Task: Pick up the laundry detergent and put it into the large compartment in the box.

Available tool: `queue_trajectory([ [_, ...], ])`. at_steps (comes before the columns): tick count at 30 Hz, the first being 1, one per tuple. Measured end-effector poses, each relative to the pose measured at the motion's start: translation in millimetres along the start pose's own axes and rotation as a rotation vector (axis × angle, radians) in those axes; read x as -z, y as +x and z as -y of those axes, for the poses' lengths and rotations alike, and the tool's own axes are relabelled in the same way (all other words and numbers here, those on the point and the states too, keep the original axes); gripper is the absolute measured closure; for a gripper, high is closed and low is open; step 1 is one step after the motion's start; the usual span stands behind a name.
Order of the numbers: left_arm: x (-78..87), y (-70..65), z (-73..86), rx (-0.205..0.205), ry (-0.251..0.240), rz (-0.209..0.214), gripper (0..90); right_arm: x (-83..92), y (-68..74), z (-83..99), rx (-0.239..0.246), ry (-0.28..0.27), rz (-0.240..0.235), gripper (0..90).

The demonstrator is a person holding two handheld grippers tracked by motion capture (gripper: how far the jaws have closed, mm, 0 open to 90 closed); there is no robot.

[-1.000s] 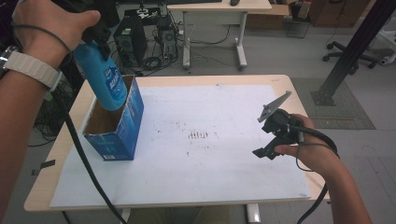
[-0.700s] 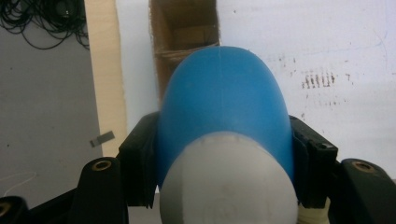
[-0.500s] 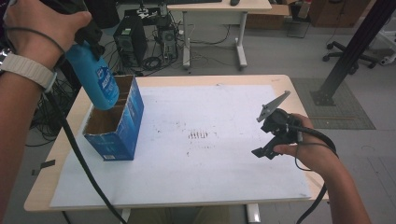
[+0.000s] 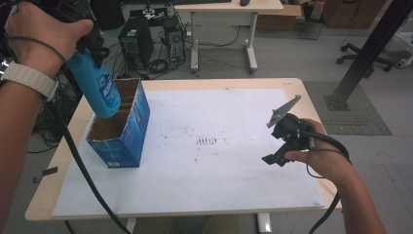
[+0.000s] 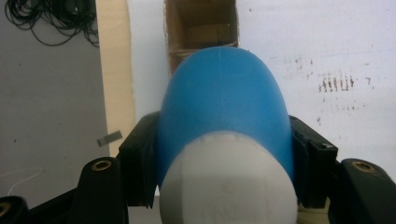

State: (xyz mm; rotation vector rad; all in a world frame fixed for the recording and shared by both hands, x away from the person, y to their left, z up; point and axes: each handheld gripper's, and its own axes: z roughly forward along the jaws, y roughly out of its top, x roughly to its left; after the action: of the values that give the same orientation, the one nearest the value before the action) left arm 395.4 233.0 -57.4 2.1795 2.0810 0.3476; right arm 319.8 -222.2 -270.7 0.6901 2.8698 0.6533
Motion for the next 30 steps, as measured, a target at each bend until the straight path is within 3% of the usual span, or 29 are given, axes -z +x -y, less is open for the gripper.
queue_trajectory([
  [30, -43.6, 12.2, -0.3, 0.016, 0.0, -0.018, 37.7, -3.4, -0.9, 0.9, -0.009, 0.011, -0.005, 11.4],
])
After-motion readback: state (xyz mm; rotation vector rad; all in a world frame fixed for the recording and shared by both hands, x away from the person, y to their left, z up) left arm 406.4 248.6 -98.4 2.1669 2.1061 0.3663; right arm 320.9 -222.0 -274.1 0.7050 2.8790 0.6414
